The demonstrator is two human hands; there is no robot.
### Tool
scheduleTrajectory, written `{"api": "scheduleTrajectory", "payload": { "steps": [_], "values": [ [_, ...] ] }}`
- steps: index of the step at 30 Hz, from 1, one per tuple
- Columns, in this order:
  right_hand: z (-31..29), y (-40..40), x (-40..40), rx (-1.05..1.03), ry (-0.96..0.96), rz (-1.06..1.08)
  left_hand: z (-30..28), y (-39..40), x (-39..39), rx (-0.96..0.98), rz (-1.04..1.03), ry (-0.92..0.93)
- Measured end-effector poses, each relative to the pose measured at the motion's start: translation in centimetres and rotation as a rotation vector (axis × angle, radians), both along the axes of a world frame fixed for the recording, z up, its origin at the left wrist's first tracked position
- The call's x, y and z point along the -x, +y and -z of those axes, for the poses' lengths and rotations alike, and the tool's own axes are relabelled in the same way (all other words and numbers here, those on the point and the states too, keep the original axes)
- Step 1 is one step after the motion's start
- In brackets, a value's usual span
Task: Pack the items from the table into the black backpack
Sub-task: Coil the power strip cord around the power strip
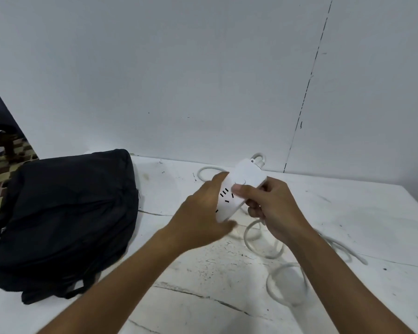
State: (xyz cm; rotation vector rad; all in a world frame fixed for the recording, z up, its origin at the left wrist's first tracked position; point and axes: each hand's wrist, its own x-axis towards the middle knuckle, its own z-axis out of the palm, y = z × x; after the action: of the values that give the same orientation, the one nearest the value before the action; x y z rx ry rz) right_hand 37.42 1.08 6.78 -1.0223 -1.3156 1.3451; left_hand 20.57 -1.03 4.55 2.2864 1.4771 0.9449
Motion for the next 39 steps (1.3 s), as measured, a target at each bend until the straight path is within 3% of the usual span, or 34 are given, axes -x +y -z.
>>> {"api": "scheduleTrajectory", "payload": {
  "steps": [1, 6, 10, 15, 19, 23, 27, 32, 39],
  "values": [
    [-0.3, -0.1, 0.0, -0.012, -0.044, -0.025, 0.1, 0.2, 0.2, -0.027, -0.016, -0.014],
    [-0.8, 1.2, -3.3, -0.042, -0.129, -0.316, -2.4, 0.6, 3.6, 0.303, 0.085, -0.361],
    [0.5, 1.9, -4.3, -0.226, -0.388, -0.104, -3.7, 0.0, 4.5, 0.446, 0.150, -0.648],
    [2.7, 1.3, -1.6, -0.540, -0.896, -0.013, -3.7, -0.2, 2.6, 0.775, 0.107, -1.228],
    [3.2, 1.9, -1.0, -0.461, -0.700, 0.098, -4.4, 0.2, 1.6, 0.833, 0.137, -1.553],
    [4.6, 1.2, 0.0, -0.322, -0.507, 0.053, -4.0, 1.2, 0.3, 0.857, 0.053, -1.675],
    [5.2, 0.0, 0.8, -0.240, -0.459, 0.008, -3.0, 1.8, -1.5, 0.769, -0.033, -1.652],
    [5.5, -1.1, 1.0, -0.029, -0.146, -0.146, -2.6, 2.5, -4.0, 0.610, -0.302, -1.722],
    [5.2, -1.5, 0.9, 0.169, 0.206, 0.143, -2.0, 2.1, -4.9, 0.536, -0.375, -1.441]
  ]
}}
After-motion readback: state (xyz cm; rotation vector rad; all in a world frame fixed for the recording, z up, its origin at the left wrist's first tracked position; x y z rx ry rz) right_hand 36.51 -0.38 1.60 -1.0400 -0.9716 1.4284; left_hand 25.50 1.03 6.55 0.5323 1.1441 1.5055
